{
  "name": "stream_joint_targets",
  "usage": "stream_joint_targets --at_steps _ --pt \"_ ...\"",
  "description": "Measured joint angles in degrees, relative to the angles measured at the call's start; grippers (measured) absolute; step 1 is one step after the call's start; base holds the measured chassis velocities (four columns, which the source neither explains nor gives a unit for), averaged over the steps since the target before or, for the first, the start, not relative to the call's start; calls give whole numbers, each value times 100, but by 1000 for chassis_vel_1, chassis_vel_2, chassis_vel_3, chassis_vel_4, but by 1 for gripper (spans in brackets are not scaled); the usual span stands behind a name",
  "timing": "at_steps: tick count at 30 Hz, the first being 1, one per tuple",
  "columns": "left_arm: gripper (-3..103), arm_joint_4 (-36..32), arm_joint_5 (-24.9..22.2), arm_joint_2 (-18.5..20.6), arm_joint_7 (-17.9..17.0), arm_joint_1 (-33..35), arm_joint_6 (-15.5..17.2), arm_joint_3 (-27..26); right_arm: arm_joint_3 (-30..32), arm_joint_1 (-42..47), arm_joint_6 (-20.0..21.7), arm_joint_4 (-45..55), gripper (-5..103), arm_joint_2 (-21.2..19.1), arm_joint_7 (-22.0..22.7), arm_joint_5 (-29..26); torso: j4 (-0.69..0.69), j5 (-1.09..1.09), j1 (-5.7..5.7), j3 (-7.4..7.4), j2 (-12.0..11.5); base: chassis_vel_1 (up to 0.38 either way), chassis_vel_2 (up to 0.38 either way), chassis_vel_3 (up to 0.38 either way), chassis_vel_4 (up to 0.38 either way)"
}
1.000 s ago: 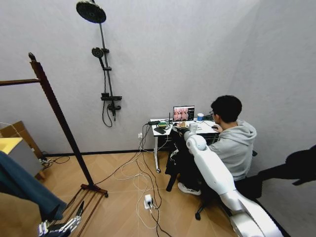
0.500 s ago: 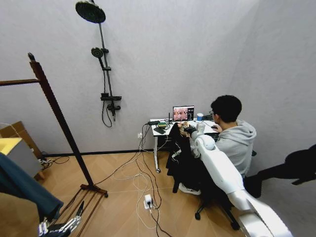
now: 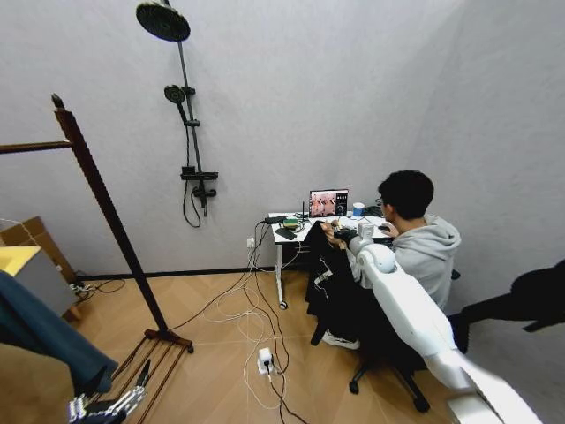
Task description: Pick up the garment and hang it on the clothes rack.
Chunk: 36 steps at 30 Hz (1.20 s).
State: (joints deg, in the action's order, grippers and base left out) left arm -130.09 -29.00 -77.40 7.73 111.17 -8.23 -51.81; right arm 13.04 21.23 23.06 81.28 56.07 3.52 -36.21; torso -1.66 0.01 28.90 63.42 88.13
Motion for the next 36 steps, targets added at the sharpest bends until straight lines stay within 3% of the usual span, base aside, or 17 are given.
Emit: stream_joint_targets --at_steps 8,14,36 --pt "100 0 0 0 0 0 0 0 42 373 -47 1353 10 -400 -348 -858 4 -2 0 0 1 42 36 46 36" --pt "100 0 0 0 0 0 0 0 66 393 -31 1975 10 -572 -538 -1173 4 -2 0 0 0 89 86 76 83" --pt "100 0 0 0 0 0 0 0 916 761 38 2275 10 -952 -817 -1268 3 -3 -2 -1 2 96 128 134 104"
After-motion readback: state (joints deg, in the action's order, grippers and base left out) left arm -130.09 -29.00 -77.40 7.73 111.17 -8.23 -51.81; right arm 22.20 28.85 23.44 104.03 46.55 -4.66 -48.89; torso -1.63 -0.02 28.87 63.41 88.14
